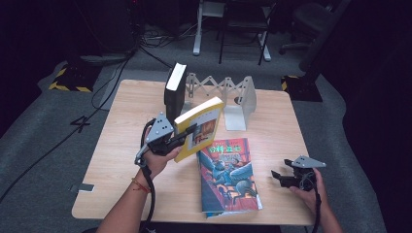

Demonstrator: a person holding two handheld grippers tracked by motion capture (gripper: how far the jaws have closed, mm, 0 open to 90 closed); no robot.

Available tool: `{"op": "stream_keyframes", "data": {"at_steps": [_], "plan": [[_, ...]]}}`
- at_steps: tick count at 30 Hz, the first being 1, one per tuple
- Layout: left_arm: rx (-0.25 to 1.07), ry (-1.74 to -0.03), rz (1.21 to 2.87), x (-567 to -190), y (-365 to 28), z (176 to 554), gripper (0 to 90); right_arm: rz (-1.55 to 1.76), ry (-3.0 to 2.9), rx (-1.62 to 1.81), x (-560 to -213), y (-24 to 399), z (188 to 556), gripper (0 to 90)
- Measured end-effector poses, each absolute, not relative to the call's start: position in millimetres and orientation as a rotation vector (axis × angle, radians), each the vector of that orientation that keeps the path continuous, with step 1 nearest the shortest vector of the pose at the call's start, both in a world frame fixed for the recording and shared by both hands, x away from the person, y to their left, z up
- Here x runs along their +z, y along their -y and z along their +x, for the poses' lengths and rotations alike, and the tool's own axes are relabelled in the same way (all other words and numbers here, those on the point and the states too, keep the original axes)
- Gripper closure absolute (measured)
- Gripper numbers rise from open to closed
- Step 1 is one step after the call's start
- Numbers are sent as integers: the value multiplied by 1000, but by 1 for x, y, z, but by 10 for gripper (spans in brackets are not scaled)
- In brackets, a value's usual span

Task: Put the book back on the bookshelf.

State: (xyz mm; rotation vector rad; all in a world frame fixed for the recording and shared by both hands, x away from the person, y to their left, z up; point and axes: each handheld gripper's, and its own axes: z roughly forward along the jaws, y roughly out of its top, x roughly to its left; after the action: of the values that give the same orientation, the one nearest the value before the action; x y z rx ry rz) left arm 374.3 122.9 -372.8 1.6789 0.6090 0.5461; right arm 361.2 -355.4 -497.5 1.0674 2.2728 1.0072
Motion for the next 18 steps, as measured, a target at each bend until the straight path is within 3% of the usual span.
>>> {"op": "stream_keyframes", "data": {"at_steps": [18], "plan": [[683, -786, 1612, -363, -142, 398, 751, 1043, -2304, 999, -503, 347, 362, 234]]}}
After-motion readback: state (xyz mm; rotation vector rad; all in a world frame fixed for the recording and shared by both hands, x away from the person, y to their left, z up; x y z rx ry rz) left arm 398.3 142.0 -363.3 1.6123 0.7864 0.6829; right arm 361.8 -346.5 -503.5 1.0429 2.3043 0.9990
